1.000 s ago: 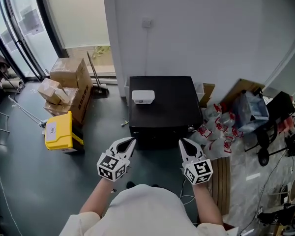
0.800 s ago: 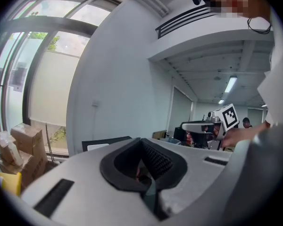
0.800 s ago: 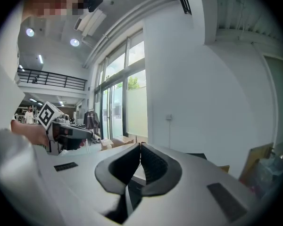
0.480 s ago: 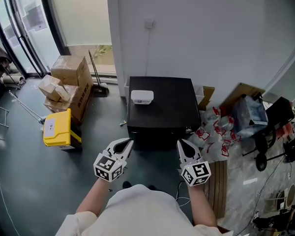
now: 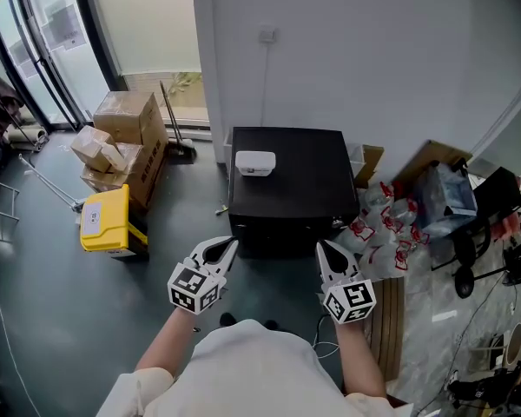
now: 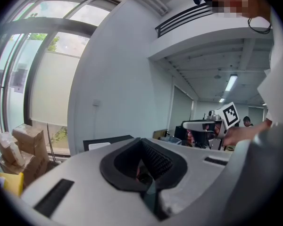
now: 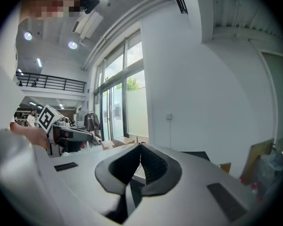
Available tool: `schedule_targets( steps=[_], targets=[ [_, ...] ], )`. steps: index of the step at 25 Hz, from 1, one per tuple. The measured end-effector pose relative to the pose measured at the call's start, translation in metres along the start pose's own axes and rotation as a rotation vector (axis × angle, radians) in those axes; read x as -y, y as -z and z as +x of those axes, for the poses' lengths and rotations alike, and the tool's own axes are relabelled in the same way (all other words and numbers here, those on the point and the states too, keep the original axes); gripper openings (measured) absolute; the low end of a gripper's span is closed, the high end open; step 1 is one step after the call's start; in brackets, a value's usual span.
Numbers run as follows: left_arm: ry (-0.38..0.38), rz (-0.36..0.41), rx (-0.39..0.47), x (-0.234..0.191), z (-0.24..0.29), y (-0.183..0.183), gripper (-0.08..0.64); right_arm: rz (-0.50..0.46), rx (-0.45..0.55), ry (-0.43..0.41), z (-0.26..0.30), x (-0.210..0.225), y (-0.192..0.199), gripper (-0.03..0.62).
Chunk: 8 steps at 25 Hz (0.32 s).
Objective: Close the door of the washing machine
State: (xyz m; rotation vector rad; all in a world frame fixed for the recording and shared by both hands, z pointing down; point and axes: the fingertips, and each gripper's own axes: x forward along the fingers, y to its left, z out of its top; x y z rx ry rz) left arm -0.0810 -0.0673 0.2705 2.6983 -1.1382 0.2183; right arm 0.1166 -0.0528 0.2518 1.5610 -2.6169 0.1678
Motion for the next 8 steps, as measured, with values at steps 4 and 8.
schedule_targets(
  steps=[4, 8],
  targets=[
    [-0.001, -0.001, -0.004, 0.0011, -0.0008, 0.0031, 0.009, 0.002, 0.000, -0.006, 0.0004, -0.0038, 0.0002, 0.029],
    [0.003, -0.005, -0.012, 0.0033, -0.0005, 0.0073, 0.009, 0.007, 0.000, -0.001, 0.0007, -0.0045, 0.0015, 0.029]
  ],
)
